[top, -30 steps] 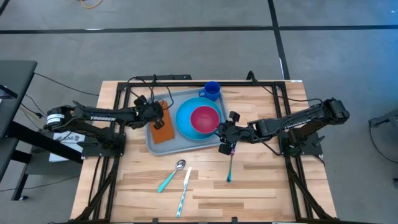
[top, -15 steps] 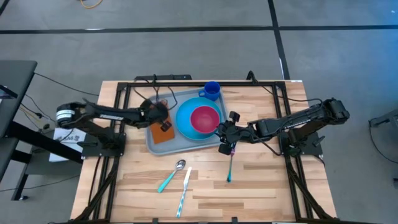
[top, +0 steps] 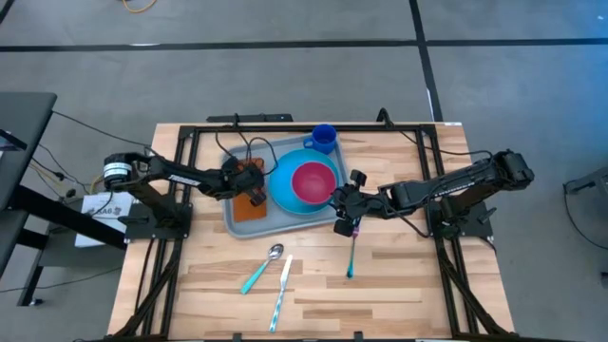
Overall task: Set up tray
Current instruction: Put the brown napkin on the gray tray, then put the blue spoon on the brown napkin on the gray tray
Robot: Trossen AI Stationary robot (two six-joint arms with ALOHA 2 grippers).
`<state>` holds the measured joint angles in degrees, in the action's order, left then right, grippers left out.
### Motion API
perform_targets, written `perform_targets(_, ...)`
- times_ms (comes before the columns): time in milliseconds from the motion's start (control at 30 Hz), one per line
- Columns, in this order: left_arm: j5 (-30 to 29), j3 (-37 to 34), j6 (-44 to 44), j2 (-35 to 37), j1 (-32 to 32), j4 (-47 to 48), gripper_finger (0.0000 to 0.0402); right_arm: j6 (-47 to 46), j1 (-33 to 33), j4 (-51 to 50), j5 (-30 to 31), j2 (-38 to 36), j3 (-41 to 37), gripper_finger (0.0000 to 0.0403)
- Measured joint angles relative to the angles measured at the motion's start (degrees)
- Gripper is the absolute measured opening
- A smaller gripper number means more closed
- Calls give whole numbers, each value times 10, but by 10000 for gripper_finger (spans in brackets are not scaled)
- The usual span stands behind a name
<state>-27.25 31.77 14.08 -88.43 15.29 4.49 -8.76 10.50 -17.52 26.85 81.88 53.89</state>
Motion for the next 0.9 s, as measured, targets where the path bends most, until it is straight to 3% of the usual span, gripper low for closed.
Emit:
perform_targets(300,-14,-1,44,8,-15,6,0,0,0,1,0,0,0,127)
perform_targets(500,-32,27,28,8,-14,28,0,-2,0,1,0,0,0,127)
perform_targets(733,-15,119,20,8,-22,165,0,-26,0,-2,0,0,0,127)
perform_targets(900,-16,194,44,12,-48,309,0,-73,11,-75,0,0,0,127)
